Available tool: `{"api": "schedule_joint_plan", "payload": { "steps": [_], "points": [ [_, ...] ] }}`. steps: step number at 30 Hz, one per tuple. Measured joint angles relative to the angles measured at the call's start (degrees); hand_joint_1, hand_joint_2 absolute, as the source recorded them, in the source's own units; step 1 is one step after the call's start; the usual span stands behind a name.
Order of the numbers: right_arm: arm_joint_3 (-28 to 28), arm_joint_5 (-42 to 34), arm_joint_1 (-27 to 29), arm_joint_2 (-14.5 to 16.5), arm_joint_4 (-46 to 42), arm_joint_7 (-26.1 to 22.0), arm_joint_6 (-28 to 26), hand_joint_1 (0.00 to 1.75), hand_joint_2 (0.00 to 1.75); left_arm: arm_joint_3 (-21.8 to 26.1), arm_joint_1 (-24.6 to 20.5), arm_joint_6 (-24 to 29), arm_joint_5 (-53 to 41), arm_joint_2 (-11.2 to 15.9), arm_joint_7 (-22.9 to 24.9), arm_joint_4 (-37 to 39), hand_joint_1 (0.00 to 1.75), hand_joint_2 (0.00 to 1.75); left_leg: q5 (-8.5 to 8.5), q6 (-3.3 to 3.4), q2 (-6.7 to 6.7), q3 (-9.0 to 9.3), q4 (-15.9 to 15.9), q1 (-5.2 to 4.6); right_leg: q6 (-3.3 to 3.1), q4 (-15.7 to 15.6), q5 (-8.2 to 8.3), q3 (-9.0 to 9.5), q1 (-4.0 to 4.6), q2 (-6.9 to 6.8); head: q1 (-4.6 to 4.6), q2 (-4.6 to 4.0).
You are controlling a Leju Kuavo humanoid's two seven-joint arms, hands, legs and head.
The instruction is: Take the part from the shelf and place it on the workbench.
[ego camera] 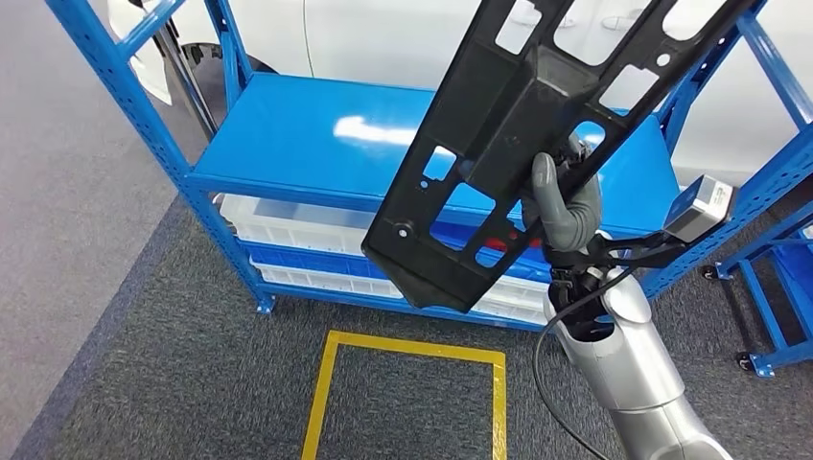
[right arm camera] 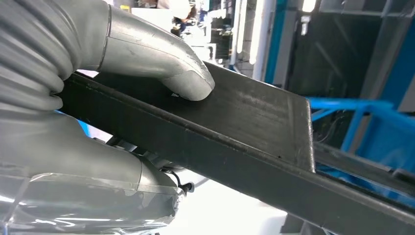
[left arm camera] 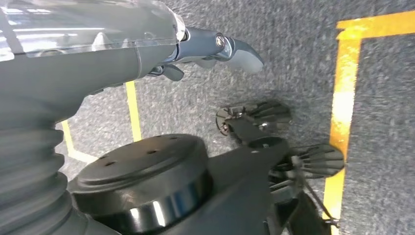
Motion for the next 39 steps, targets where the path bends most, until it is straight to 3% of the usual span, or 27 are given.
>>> {"api": "schedule_joint_plan", "payload": {
  "steps": [2,3,5,6,7,8,9,10,11,12,14,15,17,19,22,23,24,25,27,29,30,32,34,37,39],
  "points": [
    [-0.2,0.0,0.2,0.0,-0.1,0.0,0.0,1.75,1.75,0.0,0.0,0.0,0.0,0.0,0.0,0.0,0.0,1.75,0.71,0.29,0.15,-0.53,-1.0,0.02,0.62,-0.1,0.84,-0.47,-0.19,0.02,0.0,0.0],
    [-0.3,0.0,0.3,0.1,-0.1,0.0,0.0,1.75,1.75,0.0,0.1,0.0,0.0,0.0,0.0,0.0,0.0,1.75,1.44,0.6,0.33,-0.99,-1.2,0.13,0.93,0.6,-0.2,-0.9,-0.28,0.08,0.01,0.0],
    [-0.5,0.0,0.5,0.1,-0.2,0.0,0.1,1.75,1.75,0.0,0.1,0.0,0.0,0.0,0.0,0.0,0.0,1.75,2.96,1.17,0.69,-2.22,-1.5,0.33,1.51,5.2,-5.34,-2.44,-0.57,0.14,0.01,0.0],
    [-0.6,0.0,0.6,0.1,-0.2,0.0,0.1,1.75,1.75,0.0,0.1,0.0,0.0,0.0,0.0,0.0,0.0,1.75,3.67,1.32,0.71,-3.08,-1.4,0.32,1.8,8.9,-8.38,-3.38,-0.71,0.1,0.01,0.0],
    [-0.7,0.0,0.7,0.1,-0.2,0.0,0.1,1.75,1.75,0.0,0.1,0.0,0.0,0.0,0.0,0.0,0.0,1.75,4.34,1.3,0.73,-3.97,-1.4,0.33,2.04,12.7,-10.34,-4.12,-0.88,0.07,0.0,0.0],
    [-0.7,0.0,0.9,0.1,-0.1,0.0,0.1,1.75,1.75,0.0,0.1,0.0,0.1,0.0,0.0,0.0,0.0,1.75,5.0,1.2,0.75,-4.95,-1.2,0.35,2.25,15.6,-10.85,-4.36,-1.05,0.06,0.0,0.0],
    [-0.8,0.0,1.0,0.1,-0.1,0.1,0.2,1.75,1.75,0.0,0.2,0.0,0.2,0.0,0.0,0.0,0.0,1.75,5.63,1.06,0.78,-6.0,-1.0,0.41,2.45,17.0,-10.01,-3.87,-1.22,0.04,0.0,0.0],
    [-0.8,0.0,1.1,0.1,-0.1,0.1,0.2,1.75,1.75,0.0,0.2,0.0,0.3,0.0,0.0,0.0,0.0,1.75,6.24,0.89,0.79,-7.1,-0.7,0.48,2.63,16.4,-8.37,-2.42,-1.41,0.01,0.0,0.0],
    [-0.9,0.1,1.2,0.1,-0.1,0.1,0.4,1.75,1.75,0.0,0.2,0.0,0.4,0.0,0.0,0.0,0.0,1.75,6.8,0.67,0.8,-8.17,-0.4,0.55,2.8,13.9,-6.85,0.04,-1.62,0.0,0.0,0.0],
    [-0.9,0.1,1.2,0.1,-0.1,0.1,0.5,1.75,1.75,0.0,0.3,0.0,0.4,0.0,0.0,0.0,0.0,1.75,7.27,0.39,0.77,-9.11,0.0,0.56,2.92,9.9,-6.68,3.21,-1.74,0.0,0.0,0.0],
    [-1.0,0.4,1.2,0.1,-0.2,0.2,0.6,1.75,1.75,0.0,0.4,0.0,0.5,0.0,-0.1,0.0,0.0,1.75,8.12,-0.27,0.66,-10.17,0.6,0.52,2.35,2.7,-8.24,8.22,-1.59,0.22,-0.01,0.0],
    [-1.0,0.5,1.1,0.1,-0.2,0.2,0.6,1.75,1.75,0.0,0.4,0.1,0.5,0.0,-0.2,0.0,0.0,1.75,8.58,-0.64,0.6,-10.39,0.7,0.53,1.87,0.9,-9.09,9.24,-1.37,0.33,-0.01,0.0],
    [-1.0,0.8,1.1,0.2,-0.2,0.3,0.7,1.75,1.75,0.0,0.6,0.2,0.5,-0.1,-0.5,0.0,0.0,1.75,9.23,-1.34,0.5,-10.69,0.6,0.64,0.76,0.3,-8.55,8.84,-1.23,0.35,0.0,0.0],
    [-1.1,1.2,1.1,0.1,-0.2,0.5,0.8,1.75,1.75,0.0,0.6,0.6,0.6,-0.1,-0.9,0.0,0.0,1.75,7.21,-1.83,0.41,-11.77,2.2,0.79,-0.29,0.0,-7.62,8.03,-1.3,0.22,-0.01,0.0],
    [-1.2,1.5,1.1,0.0,-0.1,0.9,1.0,1.75,1.75,0.0,0.7,0.9,0.6,-0.1,-1.2,0.0,0.0,1.75,-0.28,-2.04,0.38,-14.88,12.2,0.93,-1.09,-0.1,-6.0,6.28,-1.07,0.47,-0.01,0.0],
    [-1.2,1.5,1.2,0.0,-0.1,1.1,1.0,1.75,1.75,0.0,0.7,0.9,0.6,-0.1,-1.3,0.0,0.0,1.75,-1.34,-2.03,0.37,-15.59,15.7,0.94,-1.15,0.0,-5.41,5.57,-0.92,0.72,0.0,0.0],
    [-1.2,1.5,1.2,0.0,-0.1,1.3,1.1,1.75,1.75,0.0,0.7,0.9,0.6,-0.1,-1.4,0.0,0.0,1.75,-0.98,-1.93,0.36,-15.54,17.5,0.94,-1.16,0.0,-4.87,4.89,-0.77,1.0,0.0,0.0],
    [-1.2,1.5,1.3,0.0,-0.1,1.5,1.1,1.75,1.75,0.0,0.7,0.9,0.6,-0.1,-1.4,0.0,0.0,1.75,0.36,-1.67,0.24,-14.44,17.2,0.9,-1.14,0.0,-4.34,4.23,-0.62,1.38,0.0,0.0],
    [-1.3,1.4,1.3,0.0,-0.1,1.7,1.1,1.75,1.75,0.0,0.7,0.9,0.6,0.0,-1.4,0.0,0.0,1.75,2.8,-0.67,-1.26,-9.35,10.8,0.65,-0.97,0.1,-3.36,3.13,-0.47,2.28,0.0,0.0],
    [-1.5,1.4,1.5,0.0,-0.1,1.8,1.1,1.75,1.75,0.0,0.7,1.0,0.5,0.1,-1.5,0.0,0.0,1.75,2.59,0.12,-3.36,-3.9,2.8,0.43,-0.53,0.1,-2.54,2.45,-0.46,3.05,-0.01,0.0],
    [-1.6,1.3,1.7,0.0,-0.2,1.9,1.2,1.75,1.75,0.0,0.7,1.0,0.5,0.1,-1.5,0.0,0.0,1.75,2.06,0.24,-3.86,-2.49,0.6,0.29,-0.18,0.1,-2.17,2.24,-0.57,3.45,-0.01,0.0],
    [-2.0,1.3,2.2,0.0,-0.2,1.9,1.4,1.75,1.75,0.0,0.8,1.0,0.5,0.0,-1.5,0.0,0.0,1.75,2.13,0.19,-3.04,-1.89,-1.0,0.34,0.54,-0.1,-1.53,1.93,-0.72,4.33,-0.01,0.0],
    [-2.4,1.2,2.8,0.1,-0.4,1.9,1.5,1.75,1.75,0.0,0.8,1.0,0.5,0.0,-1.5,0.0,0.0,1.75,2.95,0.57,-1.71,-1.91,-1.8,0.55,1.09,1.4,-2.64,0.99,-0.65,3.53,0.0,0.0],
    [-2.8,1.2,3.5,0.3,-0.4,1.9,1.8,1.75,1.75,0.0,1.0,1.1,0.5,-0.1,-1.4,0.0,0.0,1.75,3.53,0.97,0.38,-2.28,-2.2,0.44,1.88,10.7,-7.96,-3.18,-0.87,1.0,0.0,0.0],
    [-3.1,1.2,4.2,0.3,-0.4,1.9,1.8,1.75,1.75,0.0,1.2,1.1,0.5,-0.1,-1.4,0.0,0.0,1.75,3.56,0.93,1.73,-2.57,-2.0,0.41,2.48,15.3,-9.25,-4.82,-1.35,0.41,0.0,0.0]
  ]
}}
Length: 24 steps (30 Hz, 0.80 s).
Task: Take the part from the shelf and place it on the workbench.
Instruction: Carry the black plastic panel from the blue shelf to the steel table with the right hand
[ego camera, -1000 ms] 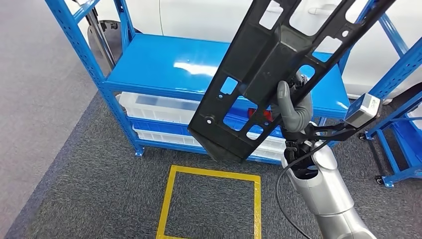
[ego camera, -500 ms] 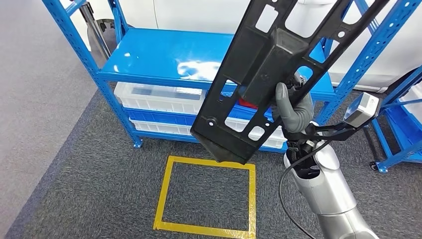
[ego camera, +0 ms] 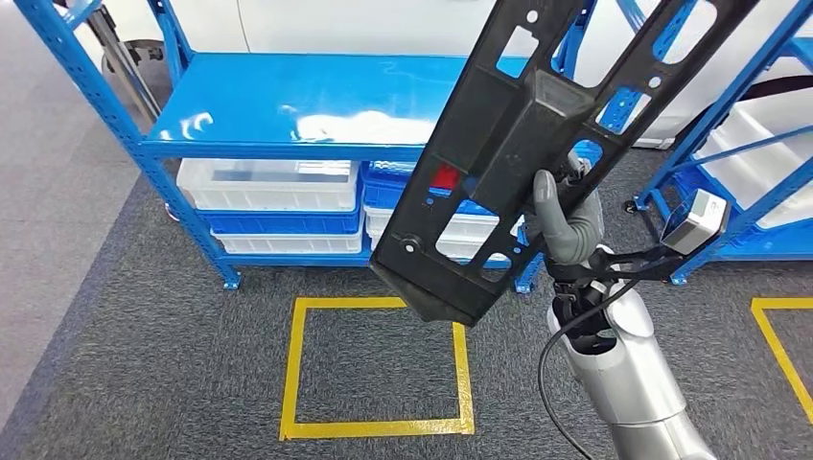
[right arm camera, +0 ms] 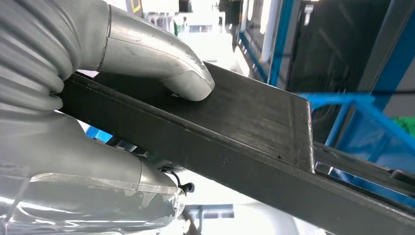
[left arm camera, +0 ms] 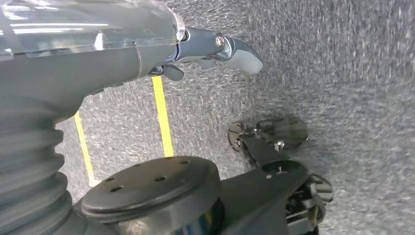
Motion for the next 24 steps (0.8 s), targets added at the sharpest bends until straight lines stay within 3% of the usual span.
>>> {"api": "schedule_joint_plan", "payload": {
  "steps": [1,3,5,6,8,9,11,13,15,16,17,19,20,22,24],
  "points": [
    [-0.2,0.0,0.2,0.0,0.0,0.0,0.1,1.75,1.75,0.0,0.0,0.0,0.0,0.0,0.0,0.0,0.0,1.75,-0.05,-0.1,0.64,-0.1,0.1,0.05,0.27,-0.8,0.83,0.71,-0.26,-0.31,0.0,0.0],
    [-0.4,0.0,0.4,0.0,0.0,0.0,0.2,1.75,1.75,0.0,0.0,0.1,0.0,0.0,0.0,0.0,0.0,1.75,-0.38,-0.55,1.73,-0.15,0.5,0.19,0.57,-7.9,3.92,4.9,-0.54,-1.85,0.0,0.0],
    [-0.6,0.0,0.3,0.0,0.0,0.0,0.3,1.75,1.75,0.0,0.0,0.1,0.0,0.0,0.0,0.0,0.0,1.75,-0.85,-1.19,2.53,-0.27,1.1,0.02,-0.01,-13.8,5.5,8.06,-0.16,-3.37,-0.01,0.0],
    [-0.7,0.0,0.3,0.0,0.0,0.0,0.4,1.75,1.75,0.0,-0.1,0.2,0.0,0.0,0.0,0.0,0.0,1.75,-1.03,-1.49,2.88,-0.33,1.3,-0.11,-0.46,-14.7,5.38,8.41,0.11,-3.64,-0.01,0.0],
    [-1.0,-0.1,0.3,0.0,-0.1,0.0,0.6,1.75,1.75,0.0,-0.1,0.3,0.0,0.0,0.1,0.0,0.0,1.75,-1.26,-2.01,3.69,-0.26,1.5,-0.19,-1.41,-14.7,5.37,8.17,0.31,-2.72,-0.01,0.0],
    [-1.1,-0.1,0.3,0.0,-0.1,0.0,0.7,1.75,1.75,0.0,-0.2,0.3,0.0,0.0,0.1,0.0,0.0,1.75,-1.62,-2.31,3.57,-0.25,1.7,-0.07,-1.76,-14.9,5.43,8.19,0.25,-2.25,-0.01,0.0],
    [-1.3,-0.1,0.0,0.0,-0.3,0.1,0.9,1.75,1.75,0.0,-0.3,0.4,0.0,0.0,0.1,0.0,0.0,1.75,-3.76,-2.74,1.65,-1.52,4.8,0.22,-2.5,-15.2,5.62,8.34,0.01,-1.39,0.0,0.0],
    [-1.3,-0.2,-0.3,-0.1,-0.3,0.3,1.0,1.75,1.75,0.0,-0.1,0.5,0.0,0.0,0.1,0.0,0.0,1.75,-7.45,-2.92,-0.67,-5.15,12.5,0.41,-2.91,-15.2,5.68,8.39,0.01,-0.42,0.0,0.0],
    [-1.3,-0.2,-0.3,-0.1,-0.3,0.6,1.0,1.75,1.75,0.0,0.1,0.5,0.0,0.0,0.1,0.0,0.0,1.75,-9.11,-3.0,-1.27,-8.41,18.9,0.48,-2.98,-15.1,5.68,8.39,0.08,0.81,0.0,0.0],
    [-1.3,-0.3,-0.4,-0.1,-0.3,0.6,1.0,1.75,1.75,0.0,0.2,0.5,0.0,0.0,0.1,0.0,0.0,1.75,-8.23,-2.99,-1.34,-8.69,19.0,0.54,-2.97,-15.0,5.68,8.39,0.08,1.5,0.0,0.0],
    [-1.3,-0.4,-0.4,-0.1,-0.3,0.7,1.0,1.75,1.75,0.0,0.2,0.5,0.0,0.0,0.1,0.0,0.0,1.75,-6.34,-2.95,-1.52,-7.91,16.9,0.65,-2.91,-14.9,5.66,8.4,0.05,2.18,0.0,0.0],
    [-1.4,-0.6,-0.5,-0.1,-0.3,0.7,1.1,1.75,1.75,0.0,0.2,0.6,0.0,0.0,0.1,0.0,0.0,1.75,-2.12,-2.91,-3.44,-4.81,9.3,1.04,-2.55,-14.4,5.53,8.21,0.0,3.51,0.0,0.0],
    [-1.4,-0.7,-0.6,-0.1,-0.3,0.7,1.1,1.75,1.75,0.0,0.3,0.6,0.1,-0.1,0.1,0.0,0.0,1.75,-1.05,-2.91,-4.74,-3.57,6.2,1.25,-2.25,-14.0,5.51,7.92,0.0,4.12,0.0,0.0],
    [-1.4,-0.8,-0.7,-0.1,-0.3,0.8,1.2,1.75,1.75,0.0,0.4,0.6,0.1,-0.1,0.1,0.0,0.0,1.75,-0.87,-2.69,-6.18,-2.89,3.9,1.29,-1.35,-13.8,5.85,7.07,-0.08,5.36,0.0,0.0],
    [-1.6,-0.9,-0.6,0.0,-0.3,0.9,1.2,1.75,1.75,0.0,0.4,0.7,0.1,-0.1,0.1,0.0,0.0,1.75,-0.62,-1.98,-5.14,-3.0,3.7,1.13,-0.46,-14.0,6.31,6.56,-0.4,6.23,0.0,0.0]
  ]
}}
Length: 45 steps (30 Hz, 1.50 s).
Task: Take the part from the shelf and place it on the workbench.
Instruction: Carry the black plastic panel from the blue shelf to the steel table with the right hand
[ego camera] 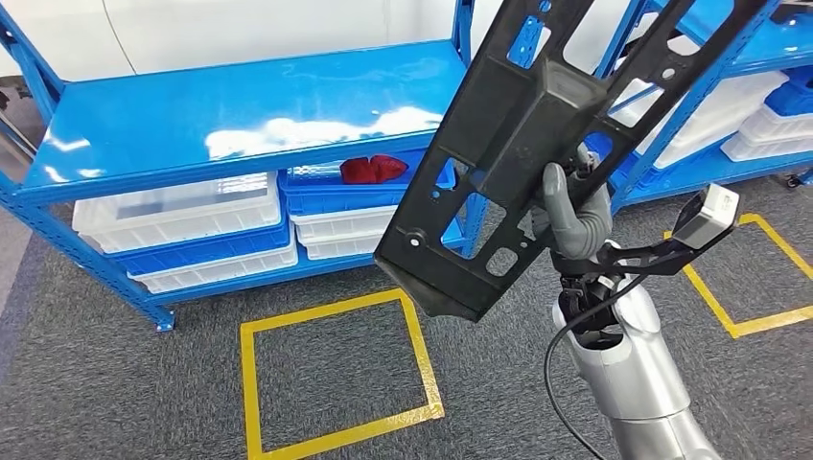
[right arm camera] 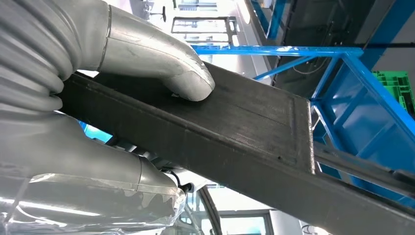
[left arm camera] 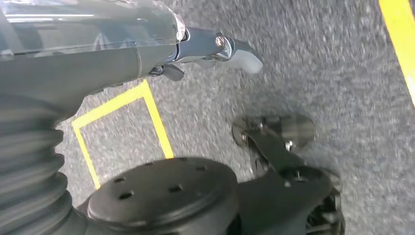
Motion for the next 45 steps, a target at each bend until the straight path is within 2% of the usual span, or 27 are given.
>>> {"api": "schedule_joint_plan", "payload": {
  "steps": [2,4,6,7,8,9,11,13,15,17,20,21,22,23,24,26,28,29,31,33,35,37,38,39,42,44,45],
  "points": [
    [-0.3,0.0,-0.1,0.1,0.0,0.0,0.0,1.75,1.75,0.0,-0.1,0.0,0.0,-0.1,0.0,0.0,0.0,1.75,0.51,0.9,1.28,0.03,-0.5,0.01,0.5,1.5,-1.18,-0.77,0.05,-2.08,0.01,0.0],
    [-0.4,0.0,-0.2,0.3,0.0,0.0,0.0,1.75,1.75,0.0,0.0,0.0,0.0,-0.2,-0.1,0.0,0.0,1.75,0.77,1.47,2.73,-0.05,-0.8,-0.17,0.76,7.6,-4.76,-3.34,0.25,-5.29,0.01,0.0],
    [-0.4,0.0,-0.2,0.4,0.1,0.0,0.0,1.75,1.75,0.0,0.2,0.0,0.0,-0.2,-0.1,0.0,0.0,1.75,0.78,1.63,4.24,-0.19,-0.8,-0.46,0.94,14.5,-7.76,-6.24,0.25,-6.27,0.0,0.0],
    [-0.5,0.0,-0.1,0.5,0.1,0.0,0.0,1.75,1.75,0.0,0.3,0.0,0.0,-0.2,0.0,0.0,0.0,1.75,0.78,1.66,4.98,-0.22,-0.7,-0.55,0.94,15.7,-7.88,-6.58,0.25,-6.37,0.0,0.0],
    [-0.5,0.0,0.0,0.5,0.1,0.0,0.0,1.75,1.75,0.0,0.2,0.0,0.0,-0.2,0.0,0.0,0.0,1.75,0.75,1.66,5.67,-0.21,-0.7,-0.62,0.86,14.6,-6.97,-5.71,0.29,-6.54,0.0,0.0],
    [-0.6,0.0,0.1,0.5,0.1,0.0,0.1,1.75,1.75,0.0,0.2,0.0,0.0,-0.2,0.0,0.0,0.0,1.75,0.71,1.63,6.31,-0.14,-0.7,-0.69,0.67,11.3,-5.32,-3.75,0.37,-6.99,0.0,0.0],
    [-0.7,0.0,0.1,0.5,0.1,0.0,0.1,1.75,1.75,0.0,0.1,0.0,0.0,-0.2,0.0,0.0,0.0,1.75,0.57,1.45,7.37,0.03,-0.7,-0.92,-0.08,3.4,-2.68,0.68,0.92,-9.13,0.0,0.0],
    [-0.9,0.1,0.1,0.6,0.1,-0.1,0.2,1.75,1.75,0.0,0.0,0.0,-0.1,-0.3,0.0,0.0,0.0,1.75,0.41,1.06,8.27,0.13,-0.7,-1.18,-0.98,-0.1,-2.09,2.35,1.53,-10.2,0.0,0.0],
    [-1.2,0.2,0.3,0.6,0.0,-0.2,0.3,1.75,1.75,0.0,-0.2,0.0,-0.1,-0.3,0.1,0.0,0.0,1.75,0.26,0.54,9.25,0.24,-0.8,-1.35,-1.75,-0.5,-1.83,2.29,1.53,-9.1,0.0,0.0],
    [-1.6,0.4,0.7,0.6,-0.3,-0.4,0.4,1.75,1.75,0.0,-0.4,0.0,-0.3,-0.3,0.2,0.0,0.0,1.75,-0.84,0.0,8.15,-0.04,0.4,-1.27,-2.39,-1.2,-1.37,2.6,1.15,-8.08,-0.01,0.0],
    [-2.1,1.3,2.0,0.5,-1.1,-1.1,0.4,1.75,1.75,0.0,-0.2,-0.1,-0.6,-0.3,0.4,0.0,0.0,1.75,-5.8,-0.5,4.52,-3.94,9.8,-0.88,-2.9,-1.6,-1.02,2.82,0.81,-6.51,-0.01,0.0],
    [-2.3,1.6,2.9,0.5,-1.4,-1.4,0.4,1.75,1.75,0.0,0.0,-0.2,-0.6,-0.3,0.5,0.0,0.0,1.75,-6.98,-0.62,4.15,-5.49,13.2,-0.79,-2.94,-1.6,-1.01,2.81,0.8,-5.85,-0.01,0.0],
    [-2.6,1.9,3.9,0.5,-1.8,-1.6,0.4,1.75,1.75,0.0,0.1,-0.2,-0.6,-0.3,0.6,0.0,0.0,1.75,-7.13,-0.71,4.0,-6.38,14.9,-0.72,-2.94,-1.5,-1.02,2.81,0.79,-5.17,-0.01,0.0],
    [-2.7,2.2,4.6,0.5,-2.2,-1.7,0.4,1.75,1.75,0.0,0.2,-0.2,-0.5,-0.3,0.8,0.0,0.0,1.75,-6.12,-0.76,3.9,-6.3,14.6,-0.63,-2.9,-1.4,-1.04,2.8,0.76,-4.43,-0.01,0.0],
    [-2.9,2.3,5.2,0.5,-2.5,-1.8,0.5,1.75,1.75,0.0,0.2,-0.2,-0.4,-0.3,1.0,0.0,0.0,1.75,-4.16,-0.76,3.66,-5.2,12.0,-0.51,-2.81,-1.2,-1.1,2.8,0.7,-3.65,0.0,0.0],
    [-3.0,2.6,5.6,0.5,-3.0,-1.9,0.7,1.75,1.75,0.0,0.3,0.0,-0.1,-0.3,1.4,0.0,0.0,1.75,-0.46,-0.67,1.44,-1.95,4.4,-0.15,-2.35,-0.5,-1.32,2.51,0.6,-2.17,0.0,0.0],
    [-3.0,2.8,5.7,0.5,-3.3,-1.8,0.8,1.75,1.75,0.1,0.3,0.1,0.3,-0.3,1.4,0.0,0.0,1.75,0.46,-0.48,-0.81,-0.33,0.4,0.04,-1.58,0.1,-1.3,1.71,0.47,-0.82,0.0,0.0],
    [-3.0,2.9,5.8,0.5,-3.4,-1.8,0.8,1.75,1.75,0.2,0.3,0.2,0.4,-0.3,1.4,0.0,0.0,1.75,0.27,-0.28,-1.05,-0.26,0.1,-0.07,-1.11,0.1,-1.1,1.32,0.34,-0.16,0.0,0.0],
    [-3.0,2.9,6.1,0.7,-3.4,-1.6,0.6,1.75,1.75,0.3,0.3,0.2,0.6,-0.4,1.3,0.0,0.0,1.75,0.64,0.47,0.18,-0.18,-0.4,-0.19,-0.23,0.0,-0.82,0.9,-0.01,0.56,0.0,0.0],
    [-3.1,2.8,6.3,1.0,-3.5,-1.7,0.3,1.75,1.75,0.3,0.3,0.2,0.5,-0.5,1.3,0.0,0.0,1.75,1.15,1.28,1.62,-0.01,-1.1,-0.07,0.35,2.4,-2.4,-0.25,0.13,-1.84,0.0,0.0],
    [-3.2,2.9,6.9,1.3,-3.8,-2.1,-0.3,1.75,1.75,0.3,0.5,0.3,0.3,-0.5,1.4,0.0,0.0,1.75,1.32,1.63,3.04,-0.02,-1.3,-0.19,0.73,9.0,-5.99,-3.26,0.28,-5.24,-0.01,0.0],
    [-3.2,3.1,8.3,1.5,-4.2,-2.6,-0.8,1.75,1.75,0.3,0.7,0.3,0.2,-0.5,1.8,0.0,0.0,1.75,1.29,1.66,4.48,-0.12,-1.3,-0.33,0.95,15.0,-8.24,-5.96,0.23,-6.32,-0.01,0.0],
    [-3.2,3.2,9.2,1.6,-4.5,-2.8,-1.0,1.75,1.75,0.3,0.8,0.3,0.0,-0.5,1.9,0.0,0.0,1.75,1.24,1.64,5.2,-0.15,-1.3,-0.37,0.97,15.4,-7.97,-6.01,0.22,-6.51,0.0,0.0],
    [-3.2,3.3,9.8,1.6,-4.7,-3.0,-1.2,1.75,1.75,0.3,0.8,0.3,-0.1,-0.5,2.1,0.0,0.0,1.75,1.18,1.62,5.86,-0.14,-1.2,-0.4,0.9,13.6,-6.76,-4.9,0.24,-6.73,0.0,0.0],
    [-3.4,3.3,10.9,1.6,-5.4,-3.6,-1.3,1.75,1.75,0.3,0.7,0.2,-0.2,-0.5,2.7,0.0,0.0,1.75,0.91,1.24,7.59,0.15,-1.2,-0.63,-0.01,2.2,-2.63,1.44,0.74,-9.07,0.0,0.0],
    [-3.6,3.1,11.2,1.6,-5.6,-3.9,-1.0,1.75,1.75,0.3,0.7,0.3,-0.1,-0.5,3.5,0.0,0.0,1.75,0.76,0.67,8.51,0.35,-1.3,-0.83,-0.95,-0.8,-2.25,2.88,1.26,-9.81,0.0,0.0],
    [-3.7,3.0,11.3,1.7,-5.7,-4.0,-0.8,1.75,1.75,0.3,0.6,0.4,-0.1,-0.5,4.0,0.0,0.0,1.75,0.71,0.34,8.98,0.5,-1.4,-0.88,-1.33,-0.8,-2.14,2.77,1.38,-9.26,0.0,0.0]
  ]
}}
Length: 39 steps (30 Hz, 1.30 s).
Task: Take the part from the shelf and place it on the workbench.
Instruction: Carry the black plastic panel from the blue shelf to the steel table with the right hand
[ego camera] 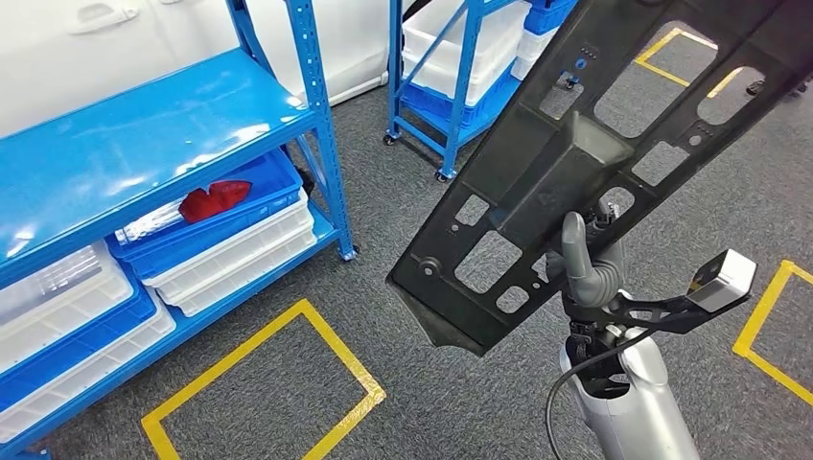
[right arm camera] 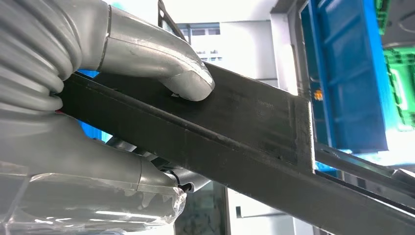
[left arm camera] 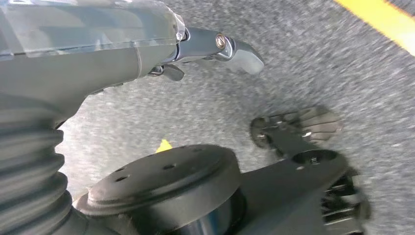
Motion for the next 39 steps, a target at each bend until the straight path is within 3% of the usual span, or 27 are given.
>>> {"api": "schedule_joint_plan", "payload": {
  "steps": [1,3,6,7,8,9,10,12,14,16,17,19,21,23,24,26,28,29,31,33,34,36,37,38,39],
  "points": [
    [-0.1,-0.1,0.1,0.0,0.0,-0.1,0.3,1.75,1.75,0.0,0.0,0.2,0.0,0.0,0.5,0.0,0.0,1.75,-0.12,-0.36,0.45,0.1,-0.1,-0.04,-0.4,-0.2,0.15,0.05,-0.18,0.61,-0.01,0.0],
    [-0.2,-0.3,0.3,0.0,0.0,-0.3,0.7,1.75,1.75,0.0,-0.2,0.5,0.1,0.1,0.9,0.0,0.0,1.75,-1.37,-0.98,-0.87,-0.2,1.4,0.01,-1.08,-0.9,0.58,0.41,-0.57,1.64,-0.01,0.0],
    [-0.4,-0.3,0.7,0.0,0.0,-1.0,0.6,1.75,1.75,0.0,-0.2,0.7,-0.1,0.1,0.2,0.0,0.0,1.75,-6.51,-1.32,-4.46,-4.37,11.2,0.19,-1.63,-1.2,0.85,0.59,-0.75,3.11,0.0,0.0],
    [-0.5,0.0,1.1,-0.1,0.0,-1.4,0.2,1.75,1.75,0.0,-0.2,0.7,-0.3,0.2,-0.3,0.0,0.0,1.75,-7.61,-1.38,-4.81,-5.79,14.4,0.2,-1.66,-1.2,0.85,0.57,-0.71,3.72,0.0,0.0],
    [-0.8,0.5,1.7,-0.1,0.0,-1.9,-0.5,1.75,1.75,0.0,-0.3,0.6,-0.5,0.2,-0.9,0.0,0.0,1.75,-7.66,-1.4,-4.98,-6.42,15.8,0.21,-1.65,-1.1,0.84,0.59,-0.68,4.38,0.0,0.0],
    [-1.1,1.1,2.5,-0.1,-0.2,-2.3,-1.1,1.75,1.75,-0.1,-0.3,0.6,-0.7,0.2,-1.6,0.0,0.0,1.75,-6.54,-1.35,-5.1,-6.01,15.1,0.23,-1.63,-1.0,0.82,0.62,-0.66,5.1,0.0,0.0],
    [-1.4,1.6,3.3,-0.1,-0.5,-2.8,-1.6,1.75,1.75,-0.2,-0.3,0.5,-1.0,0.2,-2.2,0.0,0.0,1.75,-4.53,-1.22,-5.39,-4.67,12.2,0.28,-1.55,-0.9,0.76,0.66,-0.66,5.85,0.0,0.0],
    [-2.0,2.3,5.0,-0.1,-1.5,-3.5,-2.1,1.75,1.75,-0.5,-0.1,0.5,-1.4,0.2,-3.5,0.0,0.0,1.75,-1.0,-0.82,-7.59,-1.36,4.5,0.48,-1.24,-0.4,0.58,0.39,-0.64,7.31,0.0,0.0],
    [-2.6,2.8,6.3,-0.1,-2.4,-4.1,-2.1,1.75,1.75,-0.6,0.0,0.7,-1.4,0.3,-4.6,0.0,0.0,1.75,-0.31,-0.53,-9.26,0.25,0.6,0.57,-0.63,0.1,0.61,-0.29,-0.73,8.57,-0.01,0.0],
    [-3.1,3.1,7.4,0.0,-3.1,-4.2,-1.8,1.75,1.75,-0.8,-0.2,0.8,-1.4,0.3,-5.1,0.0,0.0,1.75,-0.5,-0.13,-8.5,0.5,0.1,0.51,0.18,0.0,0.88,-0.77,-0.93,9.73,-0.02,0.0],
    [-3.3,3.2,7.8,0.2,-3.3,-4.2,-1.6,1.75,1.75,-0.9,-0.4,0.8,-1.5,0.3,-5.1,0.0,0.0,1.75,-0.33,0.22,-7.89,0.62,-0.2,0.55,0.53,0.2,0.79,-0.92,-0.93,9.45,-0.01,0.0],
    [-3.7,3.4,8.1,0.7,-3.7,-4.2,-1.4,1.75,1.75,-1.1,-0.7,0.8,-1.5,0.3,-5.1,0.0,0.0,1.75,-0.01,0.92,-6.55,0.87,-0.8,0.76,1.11,2.9,-0.92,-2.28,-0.83,6.9,-0.01,0.0],
    [-4.0,3.8,8.2,1.3,-3.9,-4.2,-1.4,1.75,1.75,-1.4,-0.6,0.7,-1.7,0.4,-4.7,0.0,0.0,1.75,-0.04,1.22,-5.19,0.93,-0.9,0.65,1.57,9.9,-4.37,-5.69,-0.93,3.9,0.0,0.0],
    [-4.1,4.3,8.9,1.8,-4.0,-4.2,-1.5,1.75,1.75,-1.6,-0.3,0.6,-1.9,0.6,-4.1,0.0,0.0,1.75,-0.21,1.22,-3.75,0.95,-0.8,0.57,1.86,15.5,-5.96,-8.51,-1.17,2.92,0.0,0.0],
    [-4.2,4.6,9.3,2.0,-4.1,-4.2,-1.5,1.75,1.75,-1.7,-0.2,0.6,-2.0,0.6,-3.8,0.0,0.0,1.75,-0.32,1.14,-3.08,1.02,-0.8,0.56,1.91,15.3,-5.19,-8.44,-1.25,2.65,0.0,0.0],
    [-4.5,5.6,9.8,2.2,-4.6,-4.2,-1.5,1.75,1.75,-1.7,-0.2,0.7,-1.9,0.7,-3.3,0.0,0.0,1.75,-0.64,0.84,-1.89,1.39,-0.8,0.55,1.74,8.7,-1.5,-5.0,-1.27,1.43,0.0,0.0],
    [-4.6,6.7,10.0,2.3,-5.2,-4.2,-1.6,1.75,1.75,-1.7,-0.2,0.7,-1.9,0.9,-3.1,0.0,0.0,1.75,-1.06,0.29,-0.94,1.83,-0.8,0.32,1.0,1.9,0.63,-1.39,-0.7,-0.54,0.0,0.0],
    [-4.7,7.1,10.2,2.3,-5.5,-4.1,-1.7,1.75,1.75,-1.7,-0.2,0.7,-1.9,1.0,-3.1,0.0,0.0,1.75,-1.25,-0.04,-0.5,2.02,-0.8,0.2,0.55,0.3,0.78,-0.63,-0.41,-1.06,0.0,0.0],
    [-5.1,8.2,11.0,2.3,-6.1,-4.0,-2.0,1.75,1.75,-1.8,-0.3,0.7,-1.9,1.2,-3.1,0.0,0.0,1.75,-1.54,-0.73,0.44,2.41,-0.9,0.07,-0.28,0.0,0.52,-0.67,-0.12,-0.25,0.0,0.0],
    [-5.4,9.1,12.0,2.3,-6.8,-4.0,-2.2,1.75,1.75,-1.8,-0.4,0.7,-1.8,1.6,-3.1,0.0,0.0,1.75,-2.47,-1.36,-0.36,2.4,0.0,0.22,-1.01,-0.3,0.6,-0.45,-0.42,0.86,0.0,0.0],
    [-5.5,9.3,12.4,2.3,-7.1,-4.0,-2.2,1.75,1.75,-1.8,-0.3,0.7,-1.6,1.7,-3.1,0.0,0.0,1.75,-3.68,-1.58,-1.59,1.66,1.8,0.3,-1.39,-0.5,0.69,-0.32,-0.59,1.39,0.0,0.0],
    [-5.7,9.5,12.5,2.3,-7.4,-4.0,-2.1,1.75,1.75,-1.8,-0.2,0.7,-1.3,1.9,-3.1,0.0,0.0,1.75,-7.21,-1.77,-4.28,-1.6,8.7,0.41,-1.91,-0.6,0.71,-0.22,-0.67,2.55,-0.01,0.0],
    [-5.7,9.6,12.6,2.3,-7.4,-3.9,-2.0,1.75,1.75,-1.8,-0.1,0.7,-1.2,2.0,-3.2,0.0,0.0,1.75,-8.66,-1.82,-4.81,-3.5,12.5,0.41,-2.03,-0.6,0.68,-0.22,-0.59,3.22,-0.01,0.0],
    [-5.9,9.6,12.6,2.3,-7.4,-3.8,-1.9,1.75,1.75,-1.8,-0.2,0.6,-1.0,2.0,-3.2,0.0,0.0,1.75,-9.24,-1.85,-5.03,-4.86,15.2,0.39,-2.08,-0.5,0.65,-0.19,-0.51,3.95,-0.01,0.0],
    [-6.0,9.7,12.6,2.3,-7.4,-3.6,-1.7,1.75,1.75,-1.7,-0.2,0.6,-0.9,2.0,-3.1,0.0,0.0,1.75,-8.61,-1.79,-5.12,-5.29,15.7,0.38,-2.1,-0.4,0.61,-0.16,-0.46,4.72,0.0,0.0]
  ]
}}
